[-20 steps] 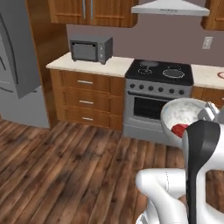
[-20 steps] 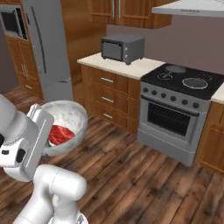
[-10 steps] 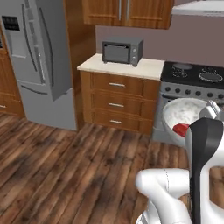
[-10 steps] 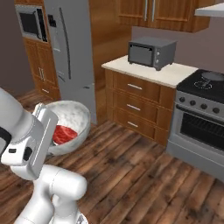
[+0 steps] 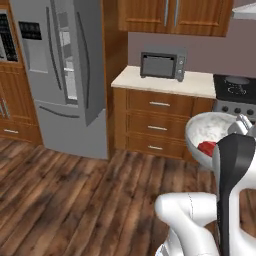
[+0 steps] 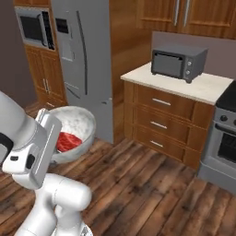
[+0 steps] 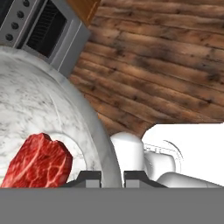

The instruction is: Place one of the steaks on the plate and the other in the bowl. Then place the bowl in the fridge.

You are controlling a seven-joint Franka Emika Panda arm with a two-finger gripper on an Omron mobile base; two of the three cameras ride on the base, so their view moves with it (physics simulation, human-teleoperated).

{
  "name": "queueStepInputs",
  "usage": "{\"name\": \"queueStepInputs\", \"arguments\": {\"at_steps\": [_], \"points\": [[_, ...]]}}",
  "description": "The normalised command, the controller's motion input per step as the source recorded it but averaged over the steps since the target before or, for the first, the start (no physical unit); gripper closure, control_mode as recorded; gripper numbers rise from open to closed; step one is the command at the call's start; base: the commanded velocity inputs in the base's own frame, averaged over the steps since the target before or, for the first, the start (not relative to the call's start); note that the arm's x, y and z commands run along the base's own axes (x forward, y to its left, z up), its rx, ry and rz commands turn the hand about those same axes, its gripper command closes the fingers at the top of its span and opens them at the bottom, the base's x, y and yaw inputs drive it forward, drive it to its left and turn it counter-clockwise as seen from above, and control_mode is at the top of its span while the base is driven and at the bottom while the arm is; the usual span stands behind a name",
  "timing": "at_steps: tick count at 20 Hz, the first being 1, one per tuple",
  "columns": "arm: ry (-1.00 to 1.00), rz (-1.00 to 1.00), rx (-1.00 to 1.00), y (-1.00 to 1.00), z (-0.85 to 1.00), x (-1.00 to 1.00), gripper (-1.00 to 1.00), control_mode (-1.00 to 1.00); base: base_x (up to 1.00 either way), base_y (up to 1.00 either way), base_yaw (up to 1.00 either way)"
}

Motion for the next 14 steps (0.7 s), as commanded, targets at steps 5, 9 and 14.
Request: {"name": "queueStepInputs", "arguments": {"at_steps": [5,9,14], "points": [[0.00,0.00,0.00,0.00,0.00,0.00,1.00,1.00,1.00,1.00,-0.24],[0.00,0.00,0.00,0.00,0.00,0.00,1.00,1.00,1.00,1.00,-0.23],[0.00,0.00,0.00,0.00,0.00,0.00,1.00,1.00,1.00,1.00,-0.23]]}}
